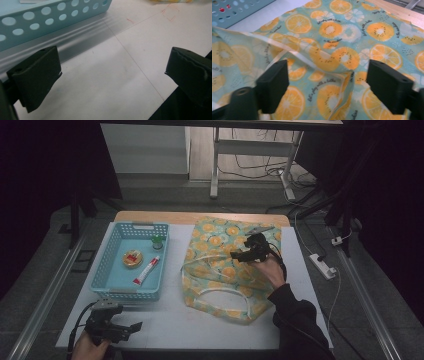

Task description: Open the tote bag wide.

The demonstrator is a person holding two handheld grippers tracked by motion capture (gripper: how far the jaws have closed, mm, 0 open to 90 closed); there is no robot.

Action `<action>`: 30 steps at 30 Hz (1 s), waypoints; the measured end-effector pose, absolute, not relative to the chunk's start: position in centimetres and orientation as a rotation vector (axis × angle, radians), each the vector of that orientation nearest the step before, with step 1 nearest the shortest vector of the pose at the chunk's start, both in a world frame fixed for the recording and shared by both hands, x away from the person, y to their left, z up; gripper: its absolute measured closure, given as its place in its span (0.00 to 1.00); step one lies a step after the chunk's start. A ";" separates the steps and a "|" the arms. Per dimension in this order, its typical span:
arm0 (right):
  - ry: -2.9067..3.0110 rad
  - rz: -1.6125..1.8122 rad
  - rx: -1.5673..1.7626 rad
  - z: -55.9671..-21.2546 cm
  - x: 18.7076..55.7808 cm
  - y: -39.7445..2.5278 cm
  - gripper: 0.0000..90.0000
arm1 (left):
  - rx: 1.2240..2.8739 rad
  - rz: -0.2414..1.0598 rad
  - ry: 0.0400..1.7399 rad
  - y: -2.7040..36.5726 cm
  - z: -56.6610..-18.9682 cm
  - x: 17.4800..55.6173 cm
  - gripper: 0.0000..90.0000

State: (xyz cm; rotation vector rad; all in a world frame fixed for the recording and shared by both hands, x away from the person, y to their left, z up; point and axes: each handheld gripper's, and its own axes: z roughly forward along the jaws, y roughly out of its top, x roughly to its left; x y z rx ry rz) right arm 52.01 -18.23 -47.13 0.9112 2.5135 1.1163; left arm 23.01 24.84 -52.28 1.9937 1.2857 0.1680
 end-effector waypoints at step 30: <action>2.713 0.910 0.759 -51.5 46.1 -15.3 0.00 | 1.995 0.165 1.280 24.8 -52.3 23.1 0.00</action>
